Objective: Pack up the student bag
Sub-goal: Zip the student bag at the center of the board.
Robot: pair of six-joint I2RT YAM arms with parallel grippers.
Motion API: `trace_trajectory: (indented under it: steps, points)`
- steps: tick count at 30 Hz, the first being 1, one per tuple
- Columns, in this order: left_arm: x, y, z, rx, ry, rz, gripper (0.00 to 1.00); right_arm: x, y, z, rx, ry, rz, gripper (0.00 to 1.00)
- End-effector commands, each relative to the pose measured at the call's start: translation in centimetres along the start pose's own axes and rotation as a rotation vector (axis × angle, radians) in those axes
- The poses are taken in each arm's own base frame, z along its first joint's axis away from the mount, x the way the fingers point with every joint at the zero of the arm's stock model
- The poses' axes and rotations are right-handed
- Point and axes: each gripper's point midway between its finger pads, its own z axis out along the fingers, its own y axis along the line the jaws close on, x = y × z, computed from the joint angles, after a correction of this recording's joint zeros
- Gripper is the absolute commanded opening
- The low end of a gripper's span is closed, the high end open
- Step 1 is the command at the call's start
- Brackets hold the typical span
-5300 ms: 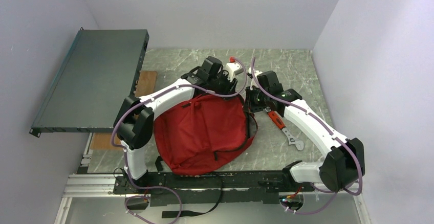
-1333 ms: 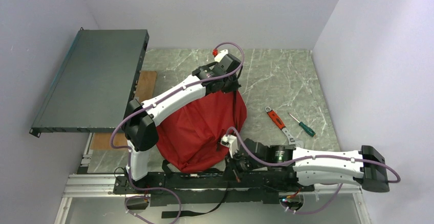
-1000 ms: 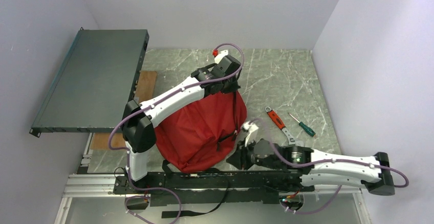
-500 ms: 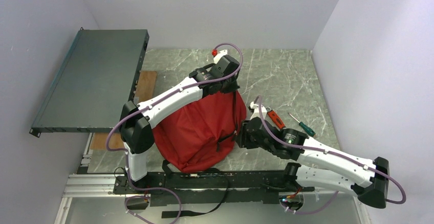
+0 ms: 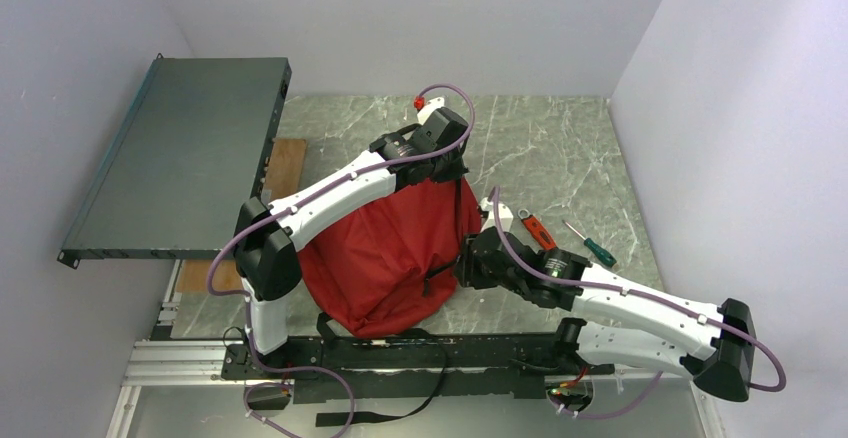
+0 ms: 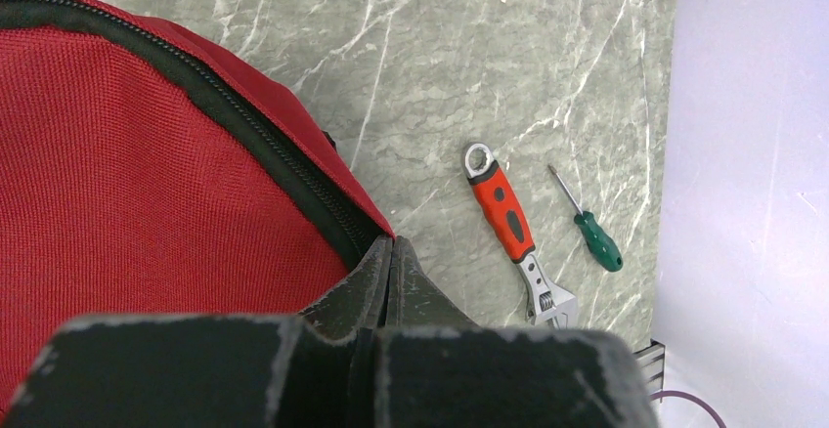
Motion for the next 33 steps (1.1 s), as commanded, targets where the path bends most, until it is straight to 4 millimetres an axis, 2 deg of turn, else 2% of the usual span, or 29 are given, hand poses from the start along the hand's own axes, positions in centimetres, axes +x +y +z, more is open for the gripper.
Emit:
trace_trajectory:
  steps: [1,9,16,17,21,23,28,33]
  points:
    - [-3.4,-3.5,-3.2,0.13,-0.092,-0.028,0.0,-1.8,1.8,-0.2,-0.049,-0.048,0.013,0.35]
    - [-3.4,-3.5,-3.1,0.128,-0.087,-0.029,0.0,-2.6,2.5,0.2,-0.045,-0.061,0.006,0.28]
    - [-3.7,-3.5,-3.2,0.123,-0.097,-0.033,0.0,-2.3,2.0,0.7,-0.016,-0.056,0.001,0.26]
    - [-3.7,-3.5,-3.2,0.123,-0.098,-0.033,0.0,-2.3,2.0,0.8,-0.014,-0.056,0.002,0.24]
    - [-4.2,-3.3,-3.2,0.11,-0.117,-0.046,0.0,-1.9,2.6,0.9,-0.042,-0.038,-0.004,0.06]
    - [-4.9,-3.1,-3.1,0.098,-0.144,-0.056,0.0,-1.3,3.4,0.8,-0.073,-0.022,-0.013,0.0]
    - [-8.0,-2.0,-2.9,0.102,-0.281,-0.11,0.0,1.0,5.2,0.6,-0.141,0.03,-0.036,0.0]
    - [-10.4,-2.3,-2.9,0.1,-0.353,-0.13,0.0,3.4,5.2,0.7,-0.161,0.091,-0.045,0.0]
